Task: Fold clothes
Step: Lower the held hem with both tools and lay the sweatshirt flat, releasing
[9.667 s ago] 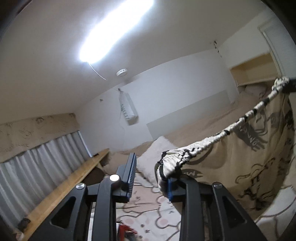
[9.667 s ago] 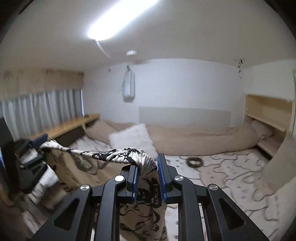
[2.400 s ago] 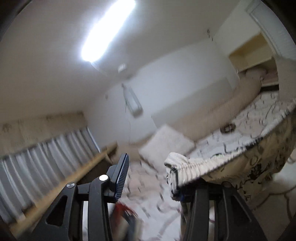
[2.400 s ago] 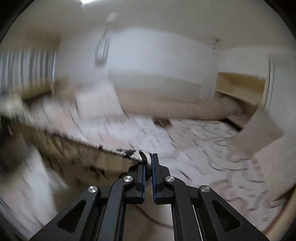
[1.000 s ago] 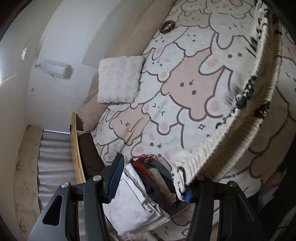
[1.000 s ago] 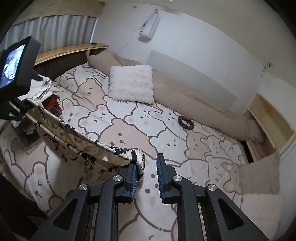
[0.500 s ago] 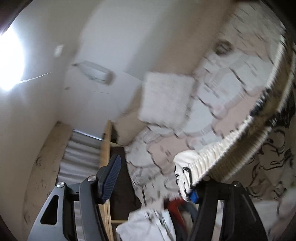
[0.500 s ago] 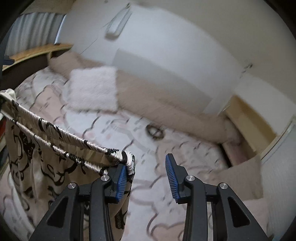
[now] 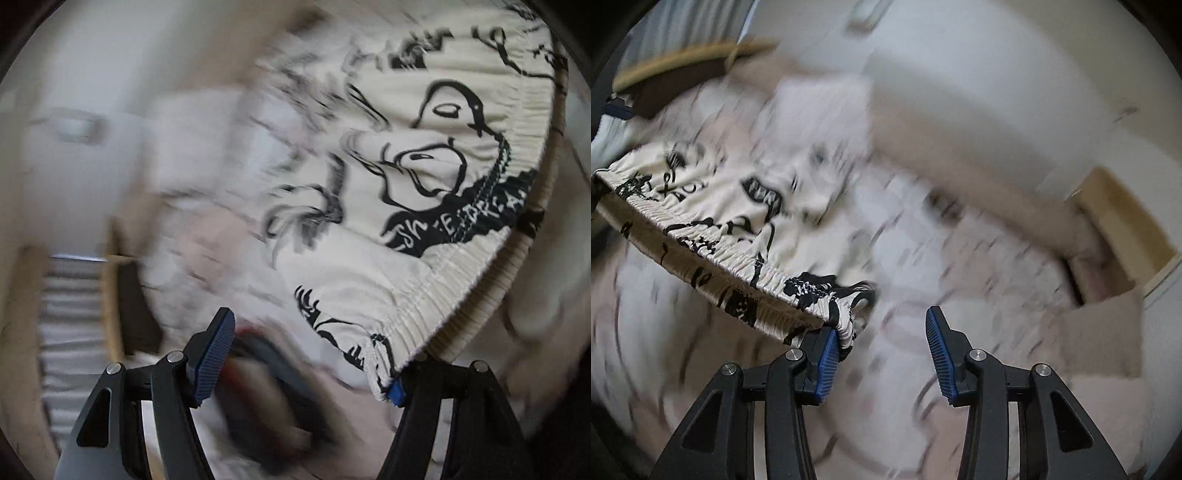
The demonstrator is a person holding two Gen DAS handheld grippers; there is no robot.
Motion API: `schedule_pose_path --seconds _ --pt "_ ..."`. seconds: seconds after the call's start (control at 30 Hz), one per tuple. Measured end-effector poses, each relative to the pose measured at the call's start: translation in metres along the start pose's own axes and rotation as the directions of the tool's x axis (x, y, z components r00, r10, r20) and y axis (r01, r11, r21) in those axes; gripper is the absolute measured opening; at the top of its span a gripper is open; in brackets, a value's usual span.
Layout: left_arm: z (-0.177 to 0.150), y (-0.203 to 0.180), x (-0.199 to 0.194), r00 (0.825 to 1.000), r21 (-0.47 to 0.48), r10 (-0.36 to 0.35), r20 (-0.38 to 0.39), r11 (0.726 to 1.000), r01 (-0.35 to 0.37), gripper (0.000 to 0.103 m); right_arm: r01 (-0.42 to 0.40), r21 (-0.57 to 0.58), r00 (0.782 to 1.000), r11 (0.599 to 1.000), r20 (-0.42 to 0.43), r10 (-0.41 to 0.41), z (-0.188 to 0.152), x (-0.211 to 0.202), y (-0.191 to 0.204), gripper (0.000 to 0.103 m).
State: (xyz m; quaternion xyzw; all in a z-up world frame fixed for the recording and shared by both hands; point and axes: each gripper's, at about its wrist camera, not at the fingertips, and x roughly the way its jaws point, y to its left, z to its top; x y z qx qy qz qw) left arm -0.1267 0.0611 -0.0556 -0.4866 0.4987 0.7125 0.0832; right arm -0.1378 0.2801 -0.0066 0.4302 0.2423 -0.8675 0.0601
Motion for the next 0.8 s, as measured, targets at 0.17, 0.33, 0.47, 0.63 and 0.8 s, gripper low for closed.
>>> schedule_pose_path --seconds 0.17,0.33,0.47,0.63,0.8 --pt "-0.042 -0.113 0.067 0.984 0.060 -0.141 -0.112 0.987 0.148 0.071 -0.110 -0.024 0.970 0.994 -0.221 0.102 -0.120 0.073 0.076 0.043" --pt "-0.059 -0.153 0.076 0.982 0.043 -0.164 -0.095 0.985 0.169 0.071 -0.075 -0.018 0.960 0.997 -0.272 0.067 -0.174 0.093 0.104 0.043" --pt "-0.068 -0.153 0.062 0.975 0.012 -0.207 -0.080 0.978 0.208 0.071 -0.059 0.010 0.968 0.998 -0.245 0.060 -0.184 0.070 0.100 0.050" --pt "-0.083 -0.177 0.073 0.974 0.010 -0.204 -0.095 0.979 0.205 0.071 -0.047 -0.041 0.978 0.998 -0.205 0.037 -0.194 0.066 0.110 0.055" --pt "-0.090 -0.183 0.078 0.985 -0.032 -0.162 -0.059 0.987 0.160 0.072 0.032 -0.137 0.994 0.990 -0.099 -0.046 -0.210 0.070 0.129 0.071"
